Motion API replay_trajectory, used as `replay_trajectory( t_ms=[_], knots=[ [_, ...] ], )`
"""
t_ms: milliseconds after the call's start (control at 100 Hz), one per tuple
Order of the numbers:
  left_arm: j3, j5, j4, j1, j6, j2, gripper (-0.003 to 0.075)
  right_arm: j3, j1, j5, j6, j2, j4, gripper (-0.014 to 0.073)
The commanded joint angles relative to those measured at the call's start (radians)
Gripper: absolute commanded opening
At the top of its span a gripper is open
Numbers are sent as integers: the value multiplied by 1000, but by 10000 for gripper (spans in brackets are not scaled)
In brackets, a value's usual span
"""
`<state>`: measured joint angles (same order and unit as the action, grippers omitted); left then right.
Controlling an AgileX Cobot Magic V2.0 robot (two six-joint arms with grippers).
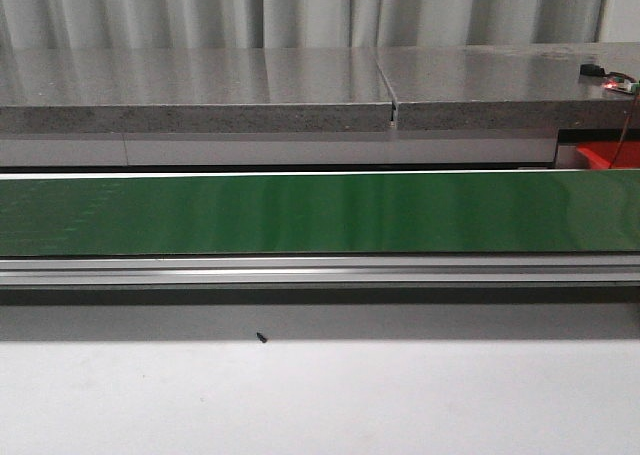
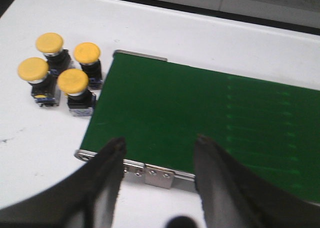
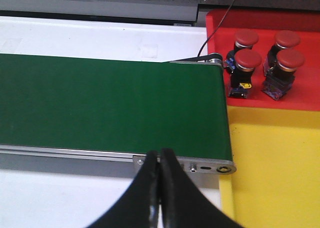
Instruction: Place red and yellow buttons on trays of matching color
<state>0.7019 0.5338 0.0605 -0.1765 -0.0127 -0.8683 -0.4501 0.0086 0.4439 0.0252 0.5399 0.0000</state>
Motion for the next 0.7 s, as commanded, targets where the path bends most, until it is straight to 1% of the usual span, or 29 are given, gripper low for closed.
replay_trajectory(
  t_ms=[0, 30, 100, 240, 530, 690],
  knots=[
    [64, -66, 25, -47, -8, -48, 508, -23, 1, -71, -4, 1, -7, -67],
    [74, -65, 40, -62, -8, -67, 519, -23, 1, -71, -4, 1, -7, -67],
    [101, -57, 73, -98, -8, -114, 517, -23, 1, -71, -4, 1, -7, -67],
    [173, -4, 105, -157, -8, -218, 517, -23, 1, -71, -4, 1, -7, -67],
    [368, 221, 145, -244, -8, -467, 517, -23, 1, -71, -4, 1, -7, -67],
    [445, 269, 145, -267, -10, -591, 517, -23, 1, -71, -4, 1, -7, -67]
  ],
)
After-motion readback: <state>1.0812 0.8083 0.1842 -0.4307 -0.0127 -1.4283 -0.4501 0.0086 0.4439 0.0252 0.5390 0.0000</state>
